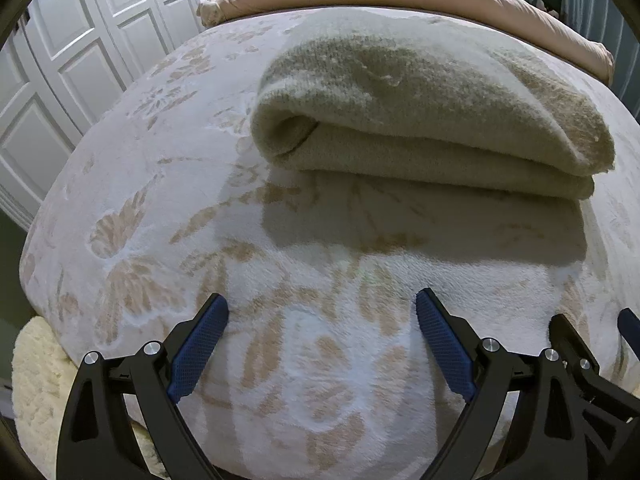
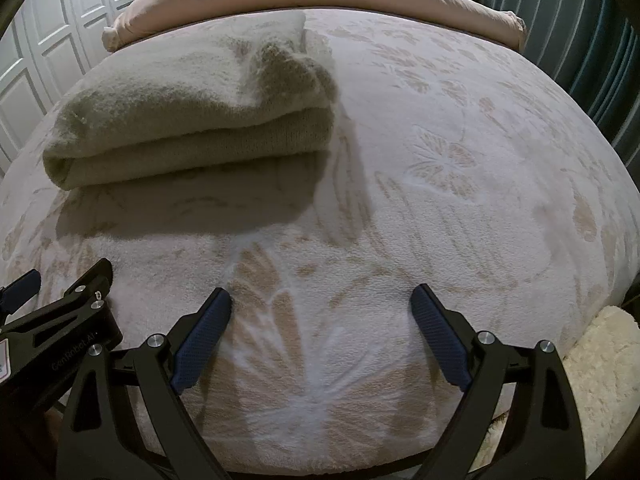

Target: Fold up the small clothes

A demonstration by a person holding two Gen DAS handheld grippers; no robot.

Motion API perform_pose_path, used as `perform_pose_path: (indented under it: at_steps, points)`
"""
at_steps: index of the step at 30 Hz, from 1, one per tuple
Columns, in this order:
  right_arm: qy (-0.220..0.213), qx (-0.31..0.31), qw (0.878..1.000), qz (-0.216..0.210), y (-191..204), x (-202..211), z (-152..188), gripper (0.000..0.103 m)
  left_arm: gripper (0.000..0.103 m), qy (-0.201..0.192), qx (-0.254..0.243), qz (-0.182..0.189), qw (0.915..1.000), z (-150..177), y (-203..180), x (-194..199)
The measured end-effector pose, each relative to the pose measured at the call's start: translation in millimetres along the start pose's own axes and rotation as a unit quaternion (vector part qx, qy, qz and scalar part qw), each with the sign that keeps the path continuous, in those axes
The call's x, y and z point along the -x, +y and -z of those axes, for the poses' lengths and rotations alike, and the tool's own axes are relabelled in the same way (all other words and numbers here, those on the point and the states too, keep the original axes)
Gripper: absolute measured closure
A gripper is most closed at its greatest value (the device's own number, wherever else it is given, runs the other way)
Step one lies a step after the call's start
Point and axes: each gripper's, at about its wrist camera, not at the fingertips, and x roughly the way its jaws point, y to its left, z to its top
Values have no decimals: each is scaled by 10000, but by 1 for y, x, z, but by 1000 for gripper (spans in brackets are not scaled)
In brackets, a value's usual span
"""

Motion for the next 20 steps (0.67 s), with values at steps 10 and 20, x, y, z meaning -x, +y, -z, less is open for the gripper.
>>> perform_pose_path:
  at_steps: [10, 20]
  points:
    - [-85, 147, 9998, 44, 4, 1, 3, 19, 10, -77, 34, -60, 9999, 2, 6, 0]
    - [-68, 161, 9998, 32, 0, 0, 1, 18, 10, -39, 59, -57, 10000, 1, 8, -2]
